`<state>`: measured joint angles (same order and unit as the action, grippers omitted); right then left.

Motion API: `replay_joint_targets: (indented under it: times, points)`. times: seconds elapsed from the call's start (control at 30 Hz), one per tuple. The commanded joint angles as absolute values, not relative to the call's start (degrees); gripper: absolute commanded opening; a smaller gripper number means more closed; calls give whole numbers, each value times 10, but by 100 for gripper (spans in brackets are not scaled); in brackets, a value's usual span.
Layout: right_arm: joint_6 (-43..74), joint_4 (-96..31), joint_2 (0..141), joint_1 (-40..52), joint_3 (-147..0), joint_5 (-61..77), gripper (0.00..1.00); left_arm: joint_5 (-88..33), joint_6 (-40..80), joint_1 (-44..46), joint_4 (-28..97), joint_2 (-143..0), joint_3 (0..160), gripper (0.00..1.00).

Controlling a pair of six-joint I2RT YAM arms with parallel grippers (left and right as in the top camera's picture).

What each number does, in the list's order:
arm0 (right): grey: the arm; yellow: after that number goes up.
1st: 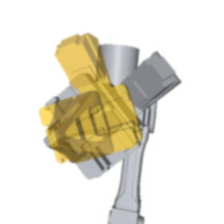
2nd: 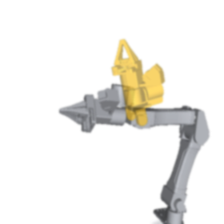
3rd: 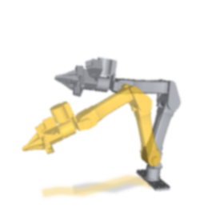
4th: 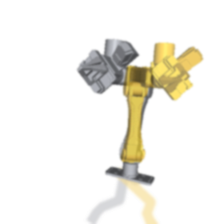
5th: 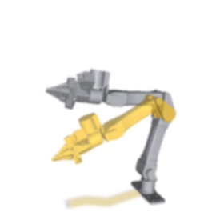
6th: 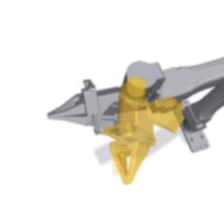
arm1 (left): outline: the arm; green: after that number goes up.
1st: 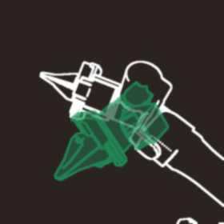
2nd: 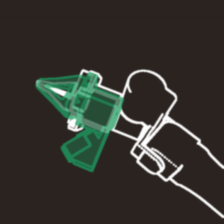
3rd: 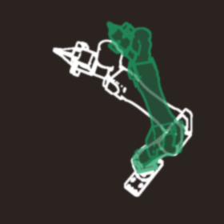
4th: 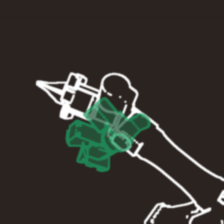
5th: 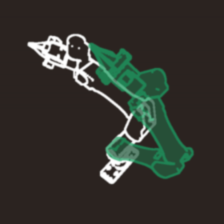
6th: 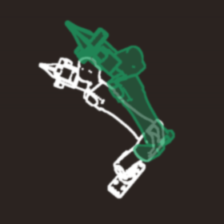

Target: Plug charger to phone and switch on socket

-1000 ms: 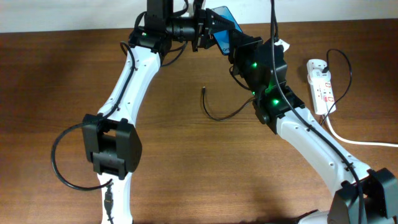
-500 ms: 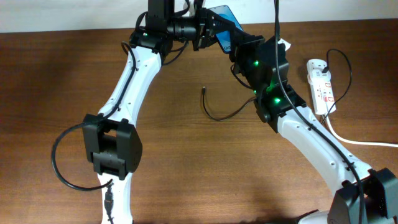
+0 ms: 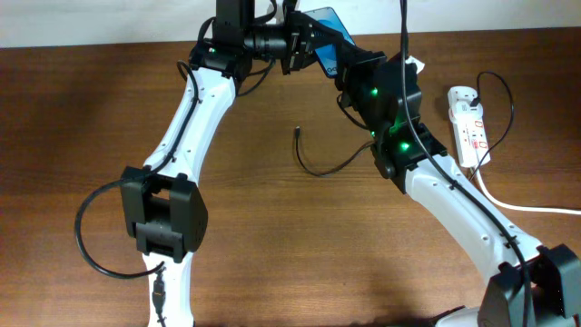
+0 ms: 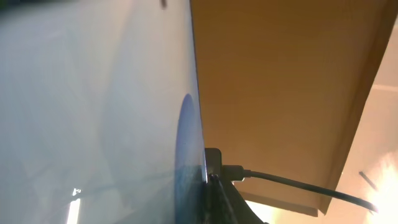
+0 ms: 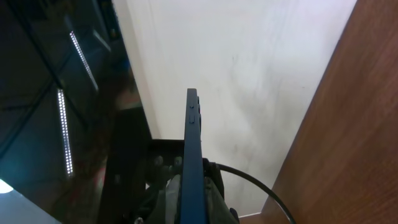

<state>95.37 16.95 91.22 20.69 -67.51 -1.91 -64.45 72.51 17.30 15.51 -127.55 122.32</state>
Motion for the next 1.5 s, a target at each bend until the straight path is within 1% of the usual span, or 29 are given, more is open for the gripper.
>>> replay_joint_targets:
  times: [0.0,0.13,0.33,0.53,0.6,0.93,1.0,1.17,1.2,1.27,1.4,1.43,1.47]
  points:
    - [937,183,914,193,-682,11,4,-620,726,154,134,-1276,1227,33]
    - [937,187,914,175,-682,20,4,-630,722,152,128,-1276,1227,37]
    - [937,190,914,164,-682,23,4,-634,720,152,128,-1276,1227,38]
    - [937,193,914,168,-682,26,4,-633,719,154,128,-1276,1227,34]
    - [937,193,914,169,-682,26,4,-630,717,157,128,-1276,1227,30]
    - [937,191,914,172,-682,45,4,-606,707,173,129,-1276,1227,29]
    - [938,191,914,172,-682,45,4,-605,707,174,129,-1276,1227,27]
    - [938,191,914,172,-682,45,4,-601,707,175,129,-1276,1227,16]
    - [938,191,914,172,-682,45,4,-599,707,175,129,-1276,1227,9]
    - [938,192,914,172,-682,45,4,-594,707,175,129,-1276,1227,0]
    - [937,191,914,172,-682,52,4,-569,707,175,129,-1276,1227,0]
    - [937,191,914,172,-682,53,5,-567,707,175,129,-1276,1227,0]
    - [937,191,914,172,-682,54,9,-566,707,175,129,-1276,1227,0]
